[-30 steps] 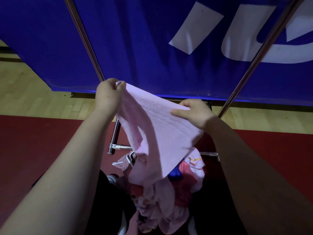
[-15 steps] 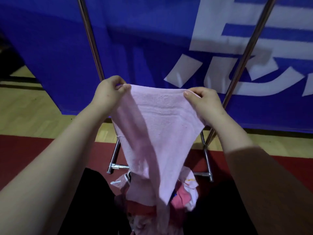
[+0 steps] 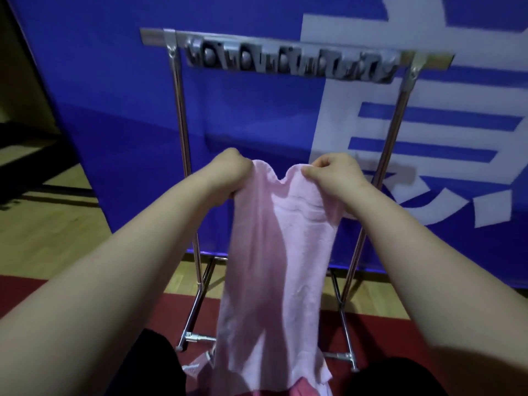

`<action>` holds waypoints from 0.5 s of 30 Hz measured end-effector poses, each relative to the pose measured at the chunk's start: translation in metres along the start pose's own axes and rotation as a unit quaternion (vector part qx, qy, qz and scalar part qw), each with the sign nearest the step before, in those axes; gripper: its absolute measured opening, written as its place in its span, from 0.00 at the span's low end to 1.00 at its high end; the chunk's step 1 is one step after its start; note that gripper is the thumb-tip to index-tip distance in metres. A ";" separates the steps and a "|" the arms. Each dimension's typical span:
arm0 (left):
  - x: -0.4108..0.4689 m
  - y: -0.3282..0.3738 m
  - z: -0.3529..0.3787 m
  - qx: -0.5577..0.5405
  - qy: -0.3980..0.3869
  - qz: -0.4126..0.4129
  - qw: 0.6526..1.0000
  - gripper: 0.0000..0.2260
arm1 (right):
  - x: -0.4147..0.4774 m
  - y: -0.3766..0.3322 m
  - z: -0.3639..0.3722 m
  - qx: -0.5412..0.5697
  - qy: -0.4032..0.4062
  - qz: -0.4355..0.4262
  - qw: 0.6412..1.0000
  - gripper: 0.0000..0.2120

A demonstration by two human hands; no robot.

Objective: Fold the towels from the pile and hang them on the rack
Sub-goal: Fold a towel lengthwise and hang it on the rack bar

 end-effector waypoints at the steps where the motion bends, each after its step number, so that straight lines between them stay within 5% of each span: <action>1: -0.005 0.009 0.003 -0.040 -0.019 -0.019 0.999 0.11 | 0.000 -0.007 -0.002 0.001 0.000 0.005 1.000 0.11; 8: -0.042 0.062 0.021 -0.222 -0.130 -0.098 0.961 0.10 | -0.007 -0.048 -0.011 0.067 -0.006 0.019 0.998 0.04; 15: -0.048 0.078 0.014 -0.295 -0.127 -0.108 0.941 0.12 | -0.006 -0.056 -0.025 0.096 0.015 0.010 0.995 0.07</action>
Point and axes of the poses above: each hand's wrist, its own x-axis towards the middle knuckle, its own z-axis out of the palm, y = z × x, the point moved 2 cm from there along x, towards the middle knuckle, and after that the axes turned 12 degrees about y, right-handed, at the moved point
